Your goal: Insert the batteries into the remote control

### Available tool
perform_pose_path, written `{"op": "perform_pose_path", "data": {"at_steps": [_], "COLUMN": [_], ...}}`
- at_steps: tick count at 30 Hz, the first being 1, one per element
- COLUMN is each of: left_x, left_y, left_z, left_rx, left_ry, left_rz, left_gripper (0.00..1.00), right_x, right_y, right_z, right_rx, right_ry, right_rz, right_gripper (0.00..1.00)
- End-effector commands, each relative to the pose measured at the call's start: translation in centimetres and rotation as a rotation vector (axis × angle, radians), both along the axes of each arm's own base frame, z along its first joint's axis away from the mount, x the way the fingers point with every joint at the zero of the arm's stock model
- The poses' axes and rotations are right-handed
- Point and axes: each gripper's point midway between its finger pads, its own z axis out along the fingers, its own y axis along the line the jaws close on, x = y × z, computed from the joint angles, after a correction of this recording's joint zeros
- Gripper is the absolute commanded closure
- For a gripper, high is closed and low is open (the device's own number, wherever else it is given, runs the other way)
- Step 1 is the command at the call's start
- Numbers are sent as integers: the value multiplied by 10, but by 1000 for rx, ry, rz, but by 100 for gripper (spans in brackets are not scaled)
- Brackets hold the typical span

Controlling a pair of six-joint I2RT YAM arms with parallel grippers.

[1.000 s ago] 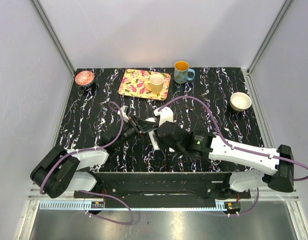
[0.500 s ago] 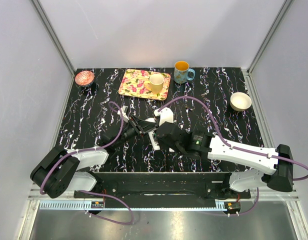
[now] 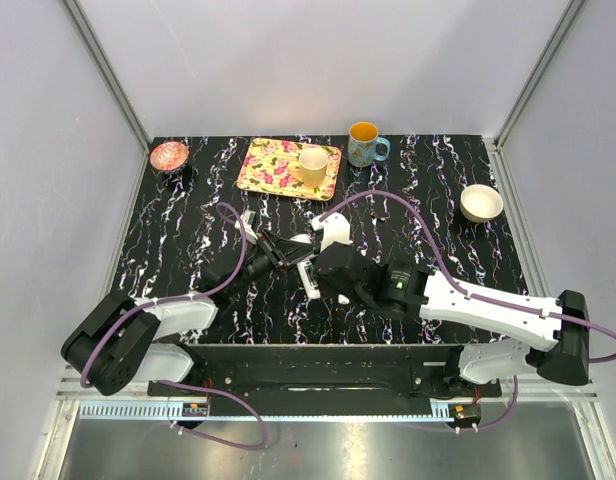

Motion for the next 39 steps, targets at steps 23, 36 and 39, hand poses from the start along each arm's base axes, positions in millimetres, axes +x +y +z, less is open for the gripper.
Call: {"op": "perform_pose_path", "data": {"at_steps": [23,36,39], "left_x": [6,9,10], "left_y": [-5,-5,-4], "left_z": [39,28,24], "left_rx": [-137,-56,-9], "left_ry": [-1,-23,-31], "left_rz": [-12,7,20], "left_gripper": [100,100,100], "right_x": [17,2,-4], "right_y": [-9,0,2], "right_z": [45,33,33], "right_rx": [174,59,11], "right_ry": [-184,-41,-2], "right_rz": [-63,4,34], "right_gripper": [100,56,56]}}
